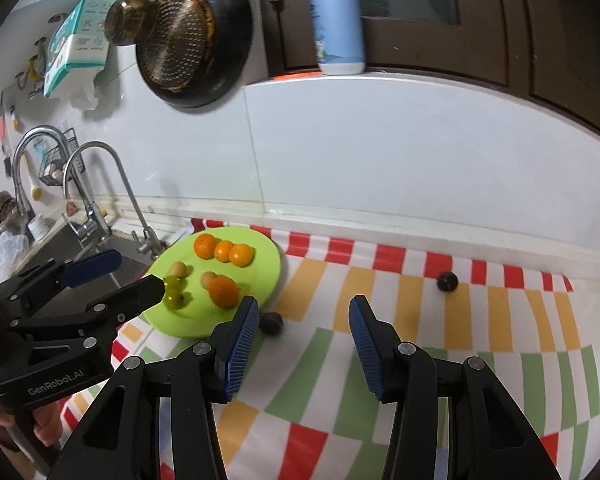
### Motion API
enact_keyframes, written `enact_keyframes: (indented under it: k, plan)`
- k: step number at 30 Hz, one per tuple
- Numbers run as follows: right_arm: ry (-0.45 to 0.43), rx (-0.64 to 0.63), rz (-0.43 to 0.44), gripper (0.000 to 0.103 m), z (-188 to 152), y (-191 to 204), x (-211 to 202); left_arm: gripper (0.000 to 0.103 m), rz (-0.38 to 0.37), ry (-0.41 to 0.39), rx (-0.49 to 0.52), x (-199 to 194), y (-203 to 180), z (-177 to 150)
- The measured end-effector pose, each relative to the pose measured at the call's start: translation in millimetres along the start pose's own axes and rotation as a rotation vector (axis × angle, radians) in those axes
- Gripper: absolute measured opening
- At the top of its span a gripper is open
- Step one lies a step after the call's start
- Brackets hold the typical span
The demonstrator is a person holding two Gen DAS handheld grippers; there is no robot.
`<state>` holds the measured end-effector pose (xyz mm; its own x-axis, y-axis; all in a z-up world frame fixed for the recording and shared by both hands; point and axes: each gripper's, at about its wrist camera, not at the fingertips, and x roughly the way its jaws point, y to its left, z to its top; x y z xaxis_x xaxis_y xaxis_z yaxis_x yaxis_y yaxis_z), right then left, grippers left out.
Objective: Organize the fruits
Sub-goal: 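Move both tools back from the plate toward the dark round fruits, then grasp a dark round fruit with the left tool while the right tool grasps another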
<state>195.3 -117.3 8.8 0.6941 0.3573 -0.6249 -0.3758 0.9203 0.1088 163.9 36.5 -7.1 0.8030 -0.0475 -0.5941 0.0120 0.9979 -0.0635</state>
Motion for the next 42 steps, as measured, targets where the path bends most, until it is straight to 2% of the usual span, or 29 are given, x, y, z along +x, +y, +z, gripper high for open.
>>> enact_keyframes:
  k: [8, 14, 17, 25, 31, 42]
  plan:
    - [0.006, 0.035, -0.030, 0.048, -11.2, -25.2, 2.0, 0.064, 0.014, 0.026, -0.104, 20.8, -12.4, -13.9]
    - [0.037, 0.069, -0.045, 0.048, -23.6, -38.9, 16.3, 0.063, 0.015, 0.098, -0.139, 50.9, -16.9, -23.2]
    - [0.058, 0.075, -0.064, 0.048, -31.0, -43.4, 27.3, 0.058, -0.005, 0.124, -0.150, 65.1, -18.4, -27.0]
    - [0.116, 0.102, -0.087, 0.048, -45.4, -52.7, 55.1, 0.039, -0.052, 0.178, -0.132, 100.8, -26.0, -31.5]
    - [0.128, 0.120, -0.085, 0.048, -46.5, -55.5, 66.8, 0.035, -0.029, 0.211, -0.111, 124.8, -27.4, -34.0]
    - [0.137, 0.126, -0.082, 0.048, -43.3, -58.5, 82.3, 0.035, 0.016, 0.231, -0.065, 147.1, -28.9, -32.8]
